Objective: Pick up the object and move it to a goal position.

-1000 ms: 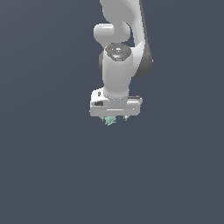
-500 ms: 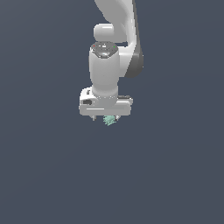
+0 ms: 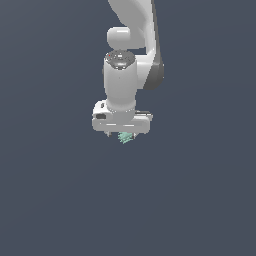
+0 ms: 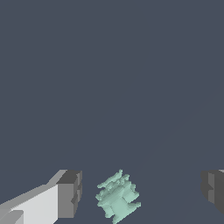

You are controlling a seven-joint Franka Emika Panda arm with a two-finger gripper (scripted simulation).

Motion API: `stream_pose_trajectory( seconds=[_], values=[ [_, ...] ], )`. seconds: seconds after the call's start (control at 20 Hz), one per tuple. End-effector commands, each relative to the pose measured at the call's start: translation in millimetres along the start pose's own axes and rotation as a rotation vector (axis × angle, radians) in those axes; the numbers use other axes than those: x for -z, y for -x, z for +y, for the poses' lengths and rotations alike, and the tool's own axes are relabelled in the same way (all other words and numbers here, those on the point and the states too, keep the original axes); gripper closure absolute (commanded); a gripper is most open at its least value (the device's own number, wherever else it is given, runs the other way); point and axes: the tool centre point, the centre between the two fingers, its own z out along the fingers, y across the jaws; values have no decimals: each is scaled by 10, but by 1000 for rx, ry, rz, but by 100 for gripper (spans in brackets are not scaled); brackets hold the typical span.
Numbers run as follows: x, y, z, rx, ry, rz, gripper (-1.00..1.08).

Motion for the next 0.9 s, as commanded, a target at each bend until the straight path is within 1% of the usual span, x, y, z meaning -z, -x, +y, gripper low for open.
stream_pose_trajectory(
  seconds=[0.0,0.3,0.85],
  values=[
    [-40,36,-10,-36,-2,-3,-92],
    [-174,164,-34,-162,-7,-11,-92],
    [-471,491,-73,-466,-12,-32,-92]
  ],
)
